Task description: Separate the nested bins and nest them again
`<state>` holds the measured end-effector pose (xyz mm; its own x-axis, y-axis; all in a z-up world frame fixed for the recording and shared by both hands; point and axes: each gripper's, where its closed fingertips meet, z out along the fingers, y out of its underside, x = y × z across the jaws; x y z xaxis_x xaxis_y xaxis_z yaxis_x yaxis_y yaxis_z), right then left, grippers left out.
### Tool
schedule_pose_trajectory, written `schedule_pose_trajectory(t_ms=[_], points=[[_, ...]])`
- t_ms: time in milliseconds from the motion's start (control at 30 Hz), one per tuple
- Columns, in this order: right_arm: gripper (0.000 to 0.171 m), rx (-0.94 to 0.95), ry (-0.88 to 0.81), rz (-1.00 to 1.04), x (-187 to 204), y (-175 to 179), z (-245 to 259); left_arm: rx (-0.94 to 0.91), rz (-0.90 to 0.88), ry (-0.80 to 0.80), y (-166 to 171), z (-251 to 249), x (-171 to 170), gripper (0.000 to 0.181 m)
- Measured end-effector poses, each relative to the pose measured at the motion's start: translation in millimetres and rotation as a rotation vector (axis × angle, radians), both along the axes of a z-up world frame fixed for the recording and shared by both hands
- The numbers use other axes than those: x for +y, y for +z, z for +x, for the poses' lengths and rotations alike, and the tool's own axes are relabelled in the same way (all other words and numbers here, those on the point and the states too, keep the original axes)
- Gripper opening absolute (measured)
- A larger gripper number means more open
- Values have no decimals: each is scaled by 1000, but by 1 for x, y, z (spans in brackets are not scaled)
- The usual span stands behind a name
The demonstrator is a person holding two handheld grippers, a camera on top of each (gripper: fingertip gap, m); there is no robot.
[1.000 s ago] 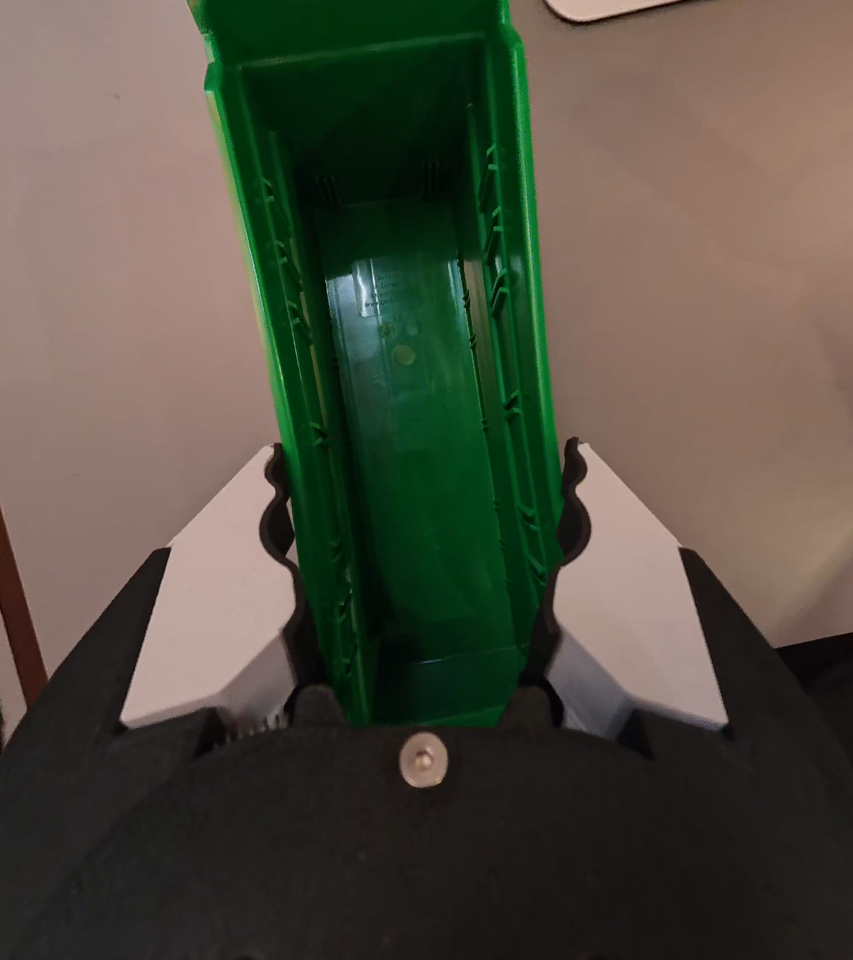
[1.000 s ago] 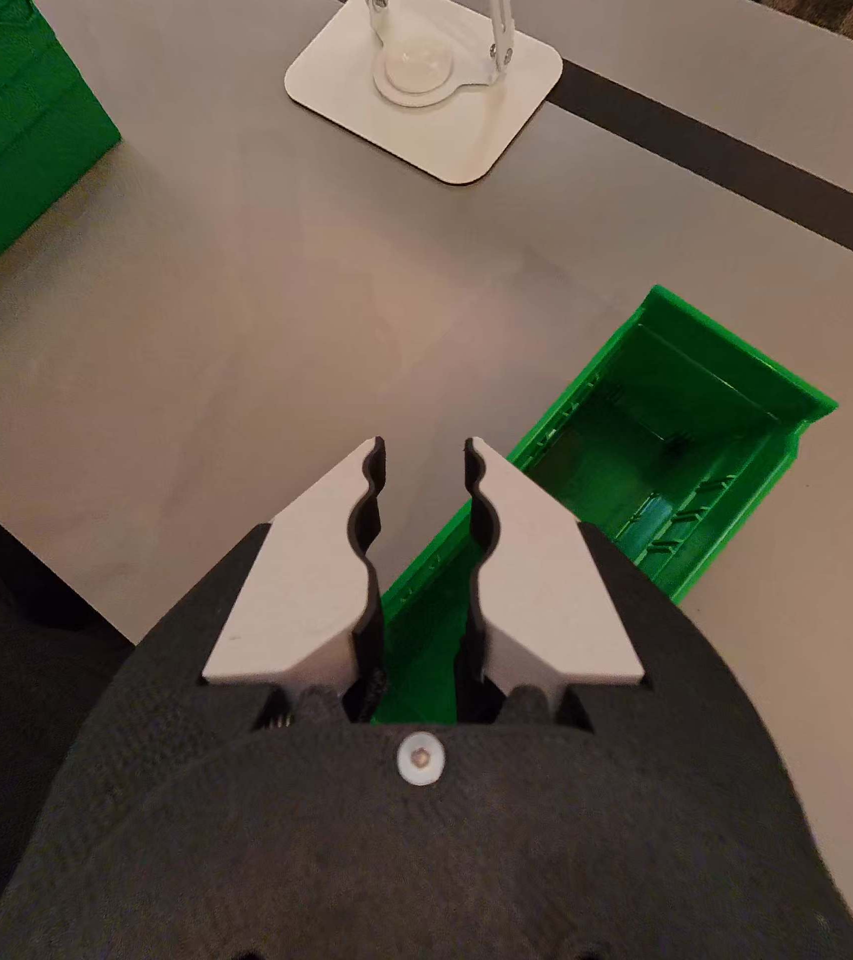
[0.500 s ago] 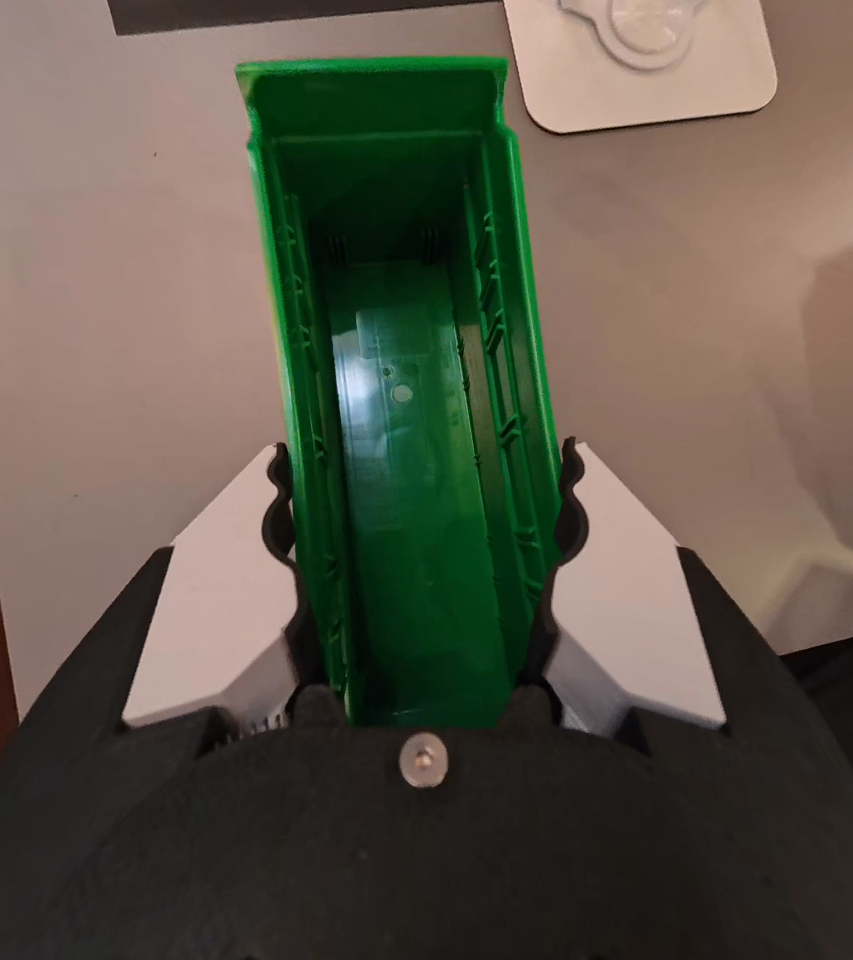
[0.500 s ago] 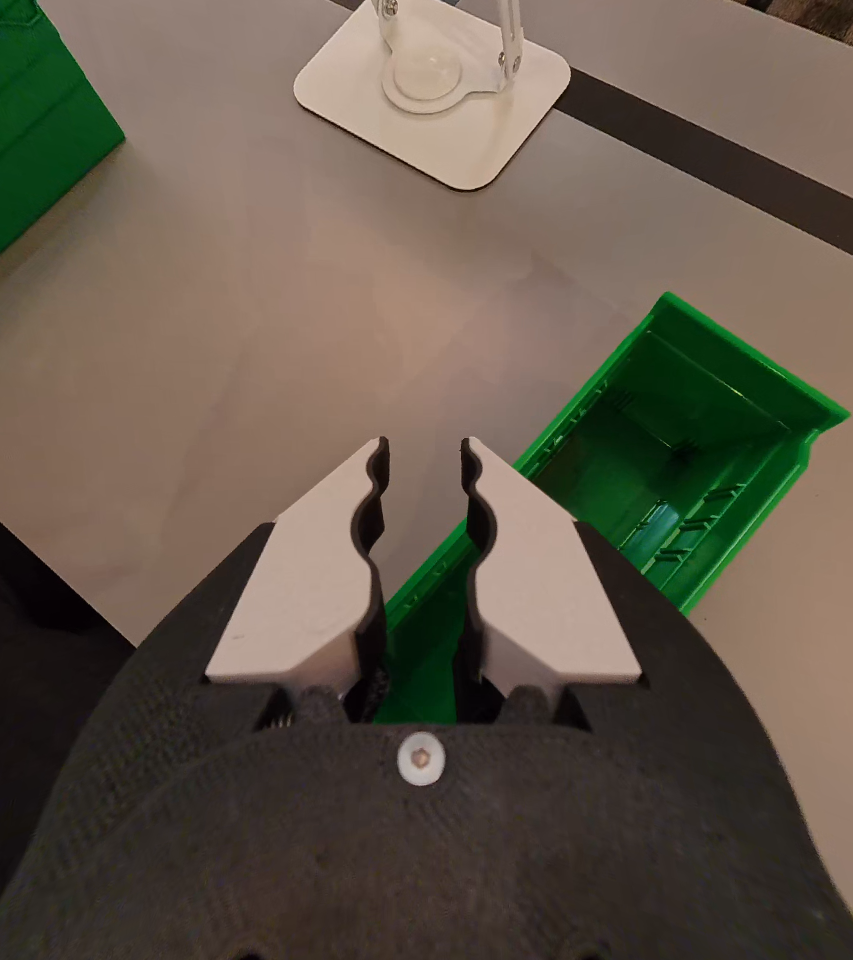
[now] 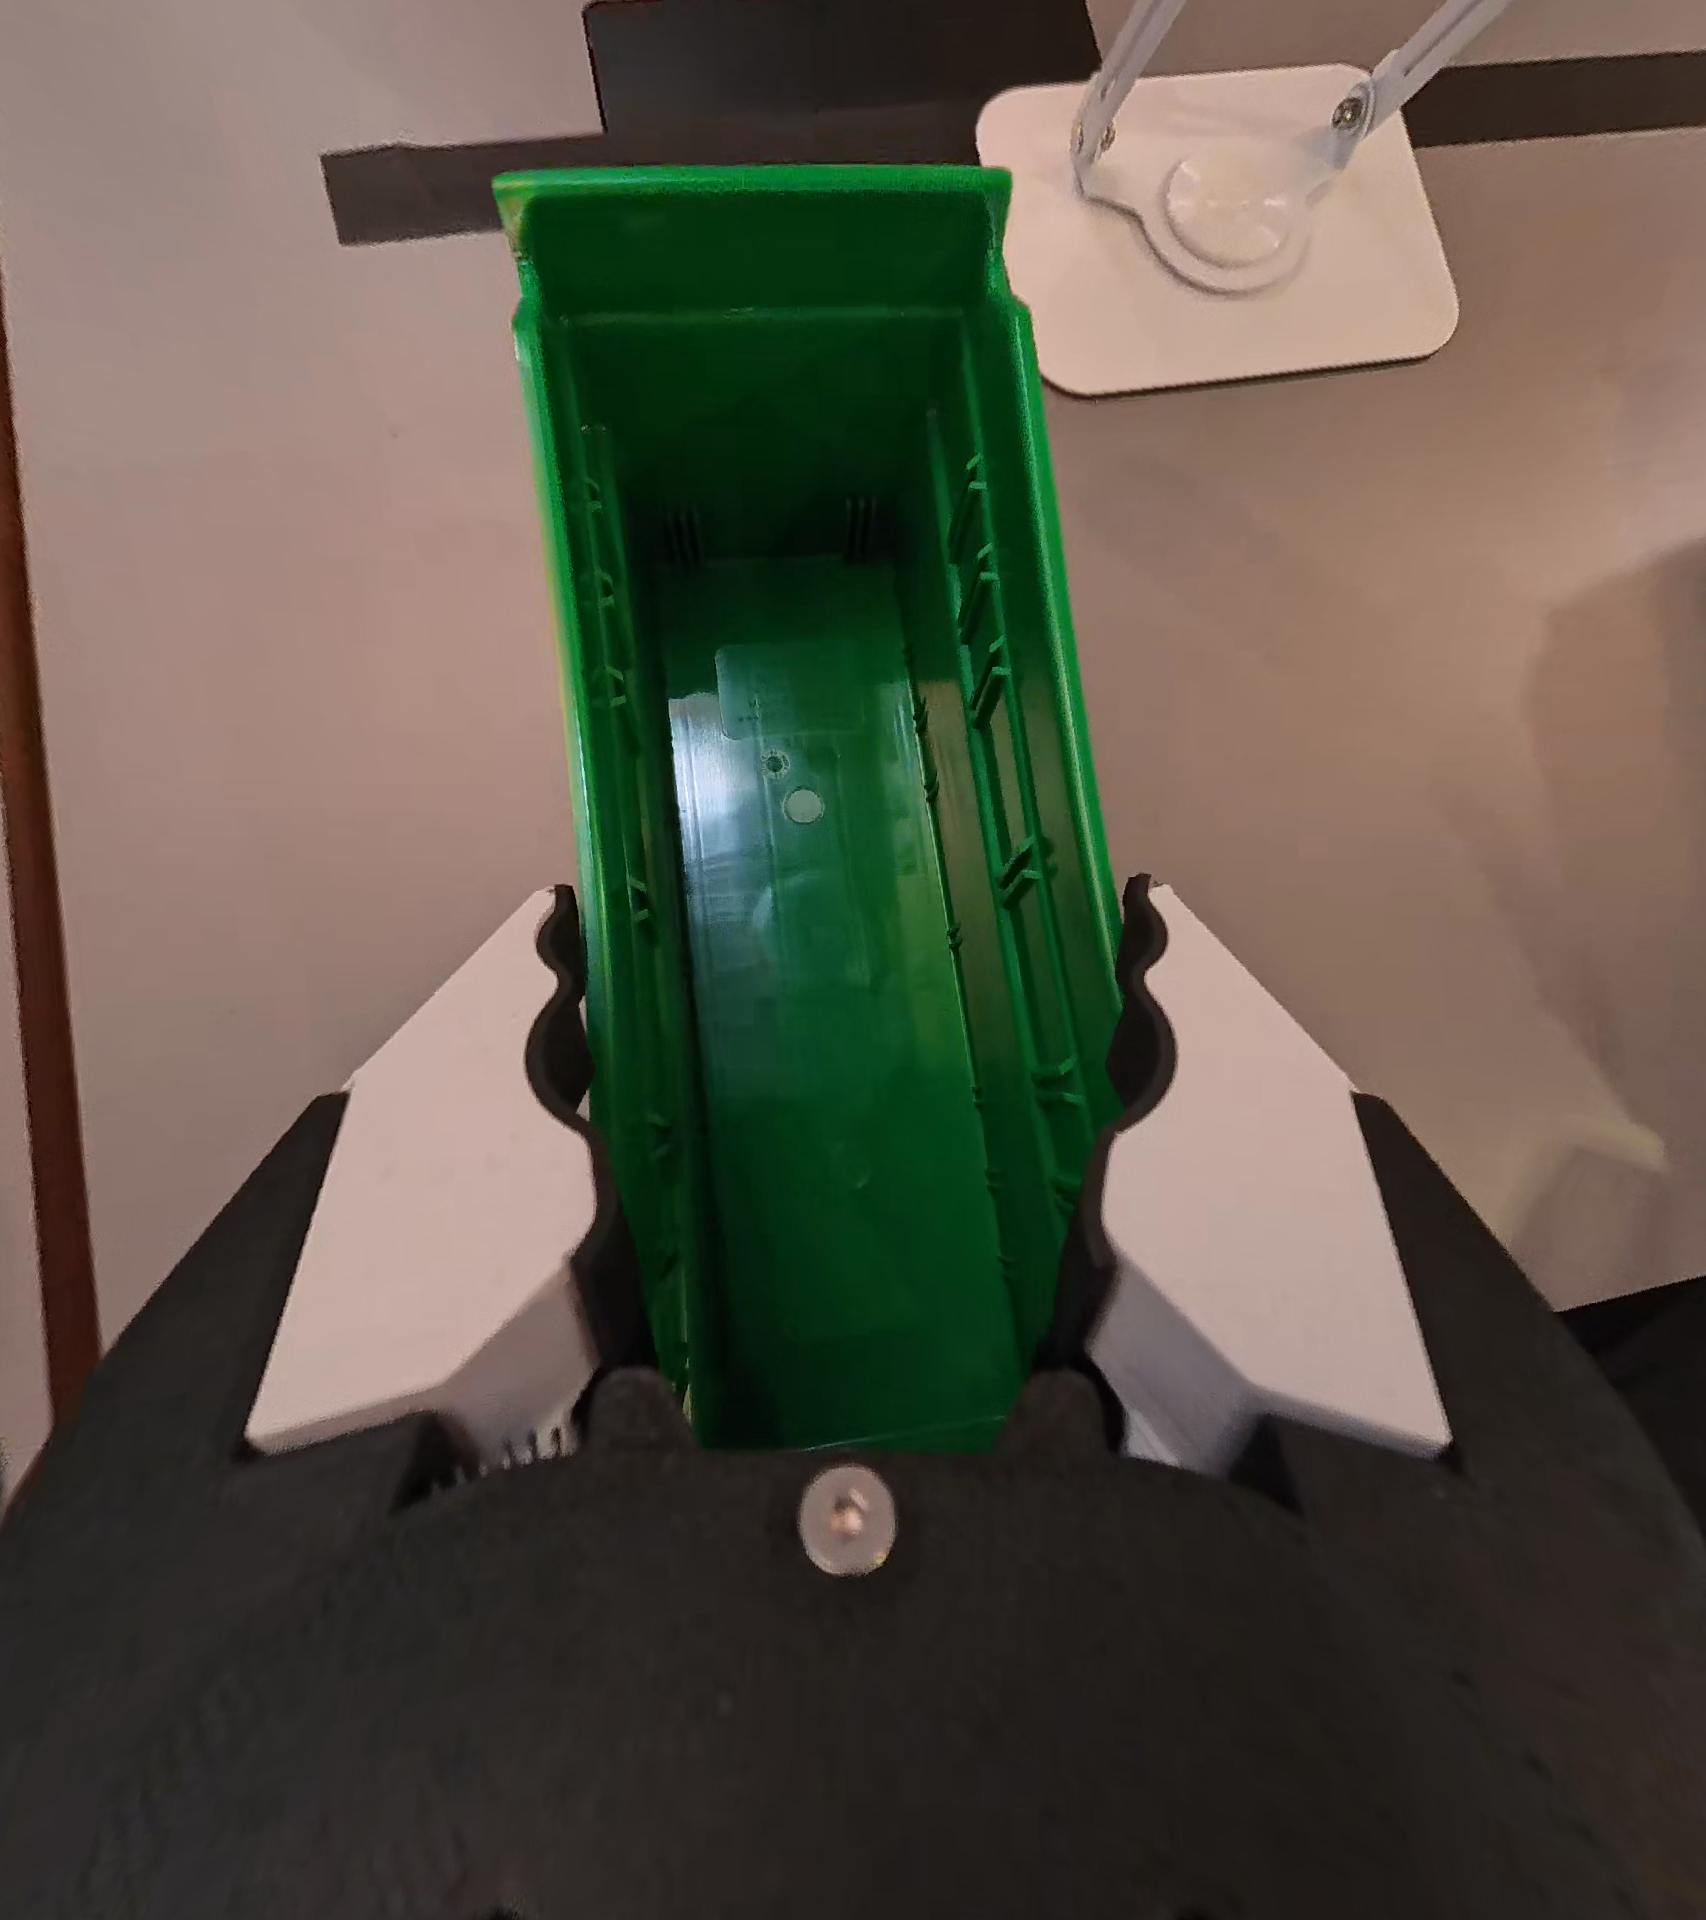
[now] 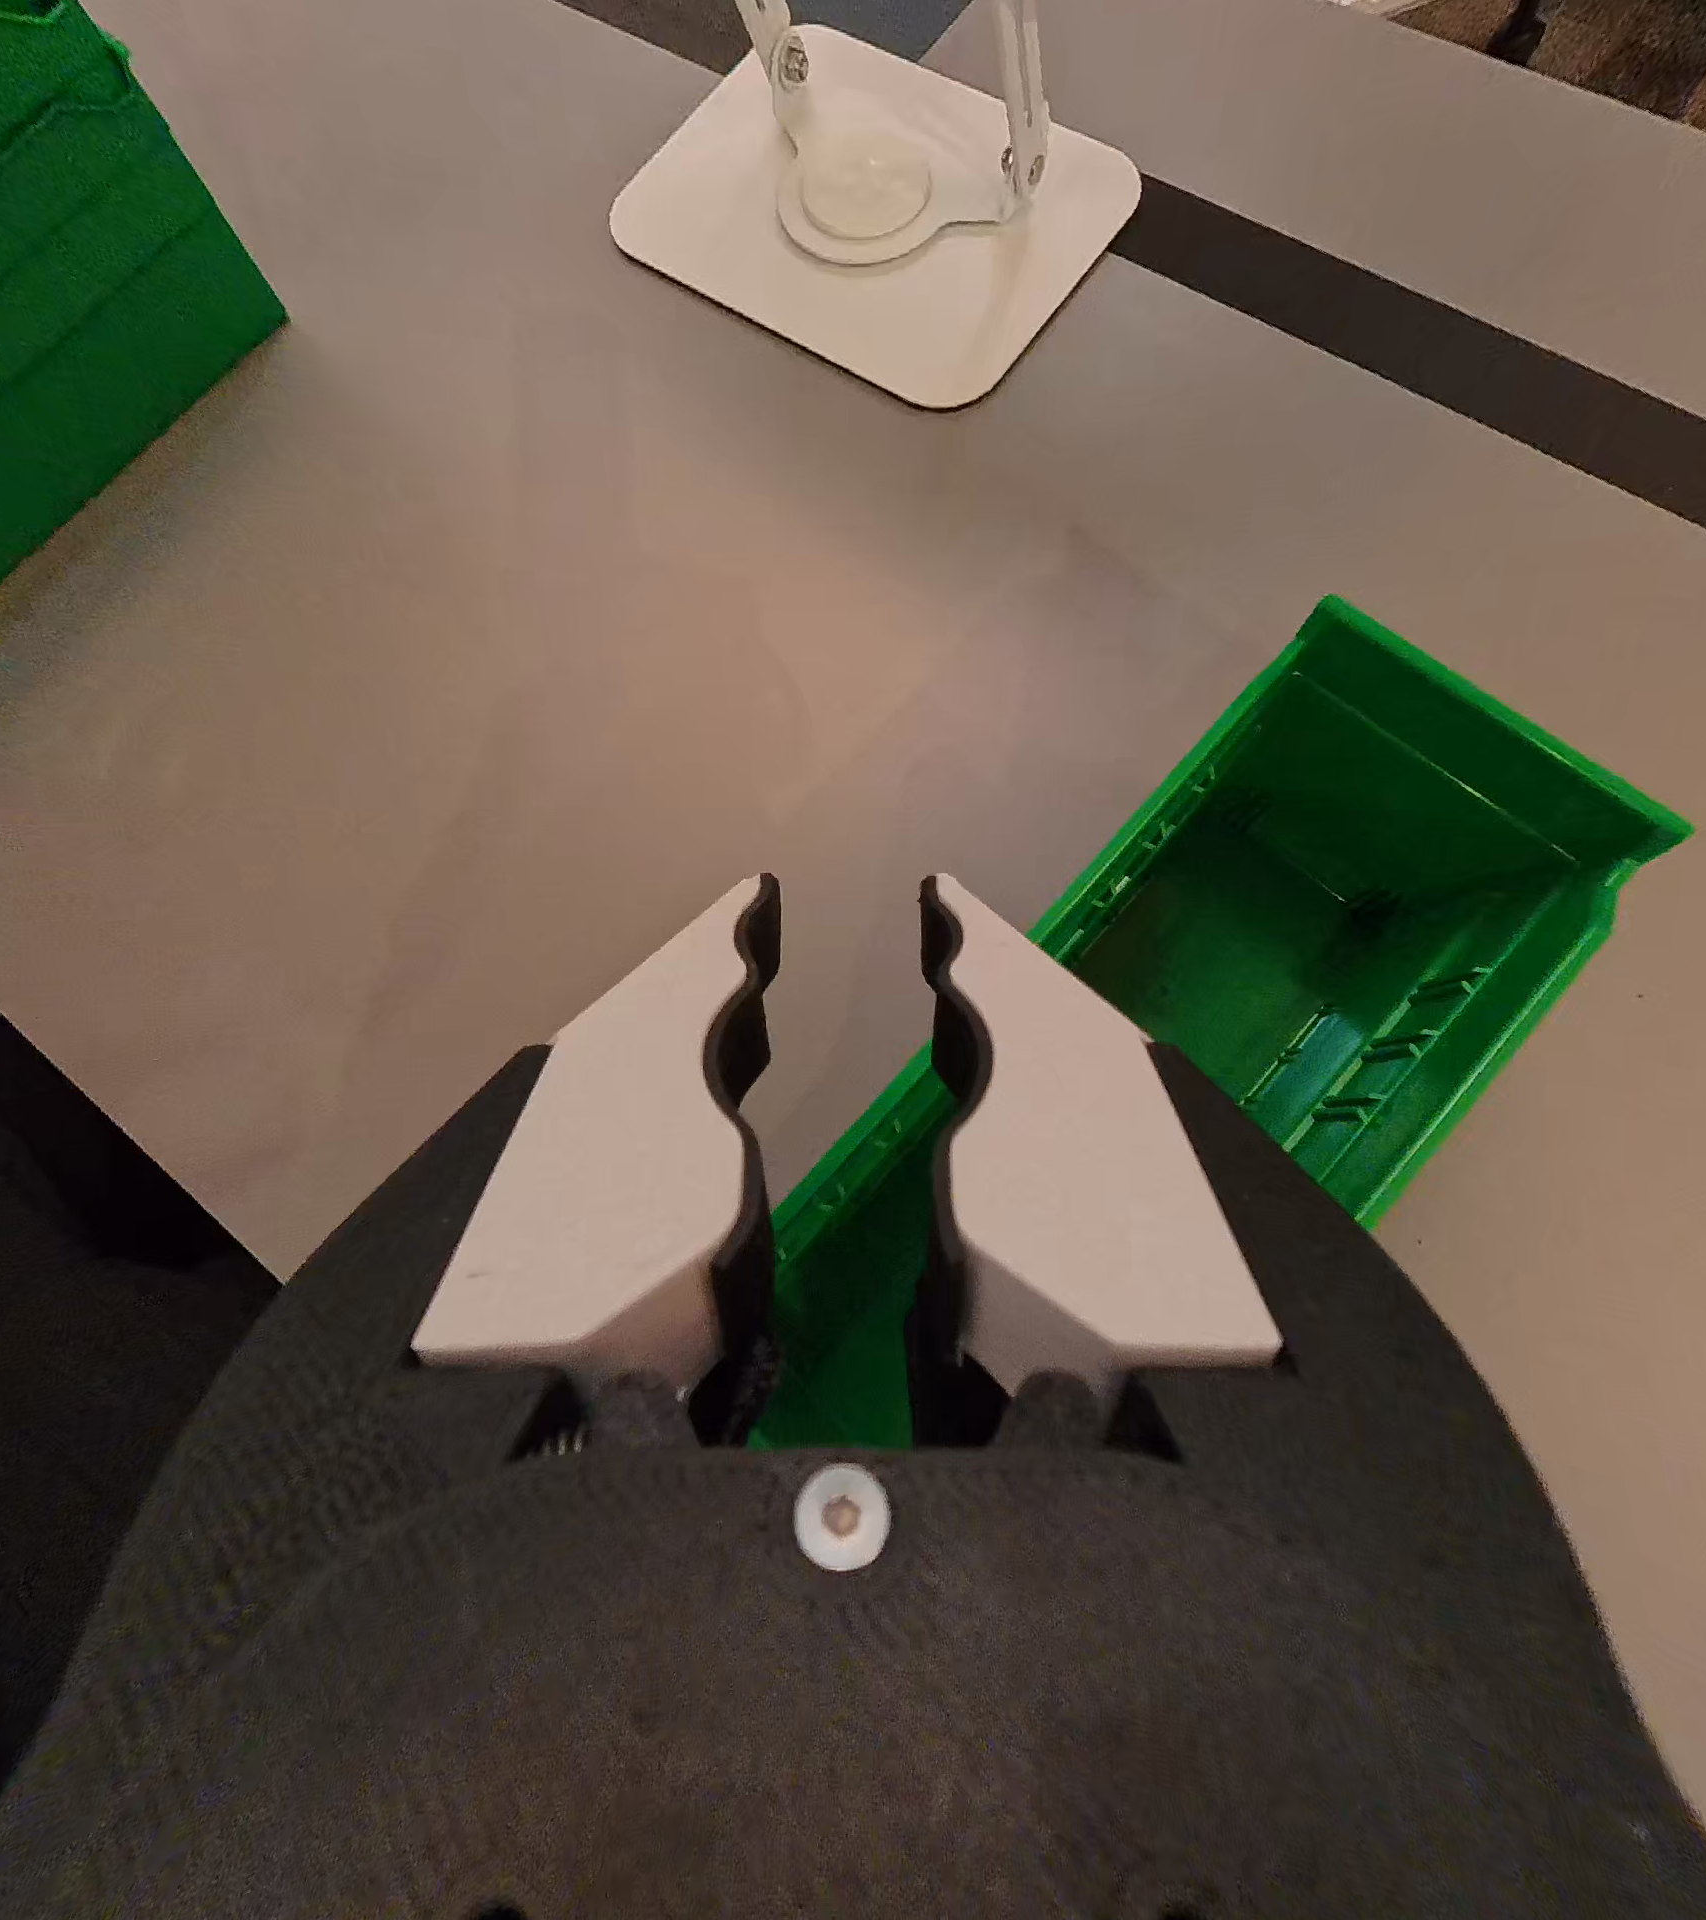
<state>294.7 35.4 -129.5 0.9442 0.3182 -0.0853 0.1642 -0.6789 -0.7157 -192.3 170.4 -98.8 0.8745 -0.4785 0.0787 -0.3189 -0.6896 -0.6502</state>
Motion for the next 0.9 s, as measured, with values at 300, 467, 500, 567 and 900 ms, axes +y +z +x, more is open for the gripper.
schedule_pose_trajectory(t_ms=[300,467,500,567,900], points=[[25,11,10,13,2,4,-4,-32,118,-27,56,15,-1,100],[27,24,0,21,2,6,-1,-116,190,-123,97,64,-19,92],[28,26,-2,25,2,7,-1,-110,236,-106,106,71,-18,42],[28,29,-3,33,1,10,-1,-214,327,-191,125,105,-28,12],[34,201,206,-27,20,-19,-150,25,-169,-470,-68,248,-58,26]])
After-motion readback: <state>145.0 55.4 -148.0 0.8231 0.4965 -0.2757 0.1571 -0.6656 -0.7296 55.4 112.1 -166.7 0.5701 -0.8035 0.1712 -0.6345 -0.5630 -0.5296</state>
